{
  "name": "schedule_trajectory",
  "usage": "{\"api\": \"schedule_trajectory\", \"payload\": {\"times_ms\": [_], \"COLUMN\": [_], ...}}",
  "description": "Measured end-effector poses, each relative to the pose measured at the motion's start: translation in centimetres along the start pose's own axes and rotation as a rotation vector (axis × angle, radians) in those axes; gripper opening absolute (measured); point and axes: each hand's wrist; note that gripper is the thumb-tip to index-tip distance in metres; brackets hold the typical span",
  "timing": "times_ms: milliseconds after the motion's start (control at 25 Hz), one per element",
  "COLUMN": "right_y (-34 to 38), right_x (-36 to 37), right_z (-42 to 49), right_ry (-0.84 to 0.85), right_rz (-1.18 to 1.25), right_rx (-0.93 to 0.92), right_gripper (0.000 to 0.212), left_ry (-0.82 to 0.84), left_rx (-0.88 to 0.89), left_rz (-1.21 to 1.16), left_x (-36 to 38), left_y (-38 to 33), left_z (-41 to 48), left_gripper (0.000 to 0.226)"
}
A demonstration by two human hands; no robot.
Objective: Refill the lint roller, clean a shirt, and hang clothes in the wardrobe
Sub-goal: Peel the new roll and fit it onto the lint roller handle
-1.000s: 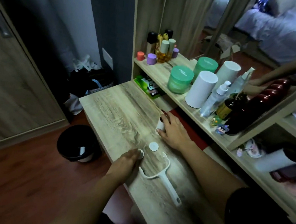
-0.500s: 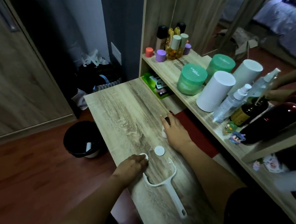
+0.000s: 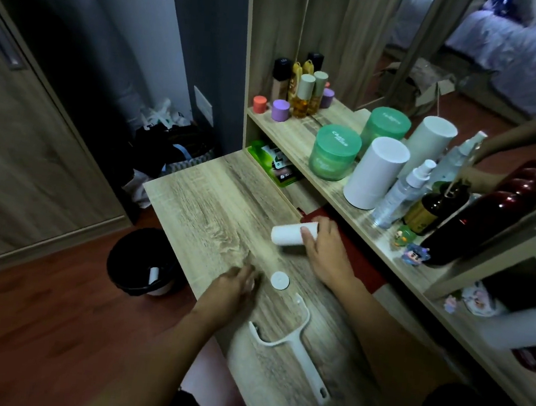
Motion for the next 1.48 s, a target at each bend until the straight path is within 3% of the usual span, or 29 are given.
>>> {"api": "schedule_trajectory", "payload": {"times_ms": [120, 200, 320, 520, 920, 1120, 1280, 1360, 1440, 1480], "right_y": [0.5, 1.2, 2.2, 2.8, 2.4, 2.5, 2.5, 1.4, -0.6, -1.4], "right_x": [-0.6, -0.6, -0.9, -1.0, -2.0, -1.6, -0.4, 0.9, 2.7, 3.7], "right_z": [-1.6, -1.9, -1.8, -1.8, -1.6, -1.5, -0.8, -0.9, -1.1, -1.3], "right_ry": [-0.041, -0.028, 0.036, 0.116, 0.137, 0.157, 0.210, 0.247, 0.342, 0.431], "right_rz": [0.374, 0.569, 0.713, 0.750, 0.721, 0.729, 0.965, 0.766, 0.279, 0.082], "right_rx": [0.188, 0.282, 0.364, 0.346, 0.208, 0.193, 0.287, 0.300, 0.170, 0.106], "right_gripper": [0.032, 0.038, 0.045, 0.056, 0.044, 0.050, 0.045, 0.036, 0.030, 0.036], "left_ry": [-0.274, -0.348, -0.388, -0.447, -0.429, -0.520, -0.649, -0.704, -0.758, -0.773], "left_rx": [-0.203, -0.299, -0.213, -0.127, -0.088, -0.051, -0.039, -0.060, -0.064, -0.064], "left_rz": [-0.364, -0.626, -0.838, -0.749, -0.612, -0.560, -0.554, -0.557, -0.568, -0.576], "left_x": [-2.4, -3.8, -5.4, -6.9, -6.5, -6.7, -7.4, -8.1, -8.8, -9.2], "left_y": [-0.8, -2.1, -4.9, -7.6, -8.0, -8.5, -8.4, -8.1, -7.8, -7.8], "left_z": [0.2, 0.1, -0.7, -1.5, -1.3, -1.6, -2.0, -2.4, -2.7, -2.8], "left_gripper": [0.042, 0.031, 0.024, 0.032, 0.038, 0.042, 0.043, 0.043, 0.044, 0.045]}}
Point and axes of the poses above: each hand's wrist, its own z-axis towards the middle knuckle, its own x-axis out of the palm, y = z × x, and after that the axes turned 2 degrees about y, right-handed
